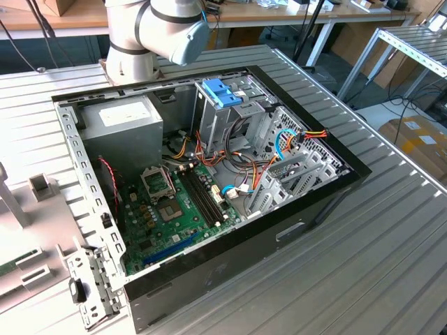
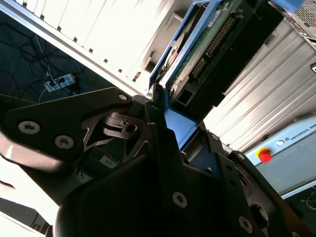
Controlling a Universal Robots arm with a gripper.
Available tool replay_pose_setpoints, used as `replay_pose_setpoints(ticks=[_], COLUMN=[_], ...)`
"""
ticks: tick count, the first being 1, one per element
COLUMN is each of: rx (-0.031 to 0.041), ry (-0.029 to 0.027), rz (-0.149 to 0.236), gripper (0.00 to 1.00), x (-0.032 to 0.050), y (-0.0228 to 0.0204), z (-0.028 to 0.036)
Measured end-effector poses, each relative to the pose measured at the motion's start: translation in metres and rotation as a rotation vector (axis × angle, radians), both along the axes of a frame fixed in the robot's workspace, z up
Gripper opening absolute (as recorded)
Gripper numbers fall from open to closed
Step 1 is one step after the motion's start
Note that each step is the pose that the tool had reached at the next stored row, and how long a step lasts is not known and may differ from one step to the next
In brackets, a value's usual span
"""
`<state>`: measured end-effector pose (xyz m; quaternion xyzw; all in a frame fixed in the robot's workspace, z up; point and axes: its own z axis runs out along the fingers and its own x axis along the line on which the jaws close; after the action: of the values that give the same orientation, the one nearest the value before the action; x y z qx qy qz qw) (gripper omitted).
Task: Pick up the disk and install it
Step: 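Pick up the disk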
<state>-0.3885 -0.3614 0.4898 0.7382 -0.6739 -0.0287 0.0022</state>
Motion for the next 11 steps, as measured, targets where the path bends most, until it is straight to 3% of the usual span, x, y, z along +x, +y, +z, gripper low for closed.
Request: replay_pose_setpoints(ticks=[11], rx=[-0.0009], ry=[0.0], rz=[0.0], gripper=[0.37], x=[0.0108], y=[0.0], z=[0.0])
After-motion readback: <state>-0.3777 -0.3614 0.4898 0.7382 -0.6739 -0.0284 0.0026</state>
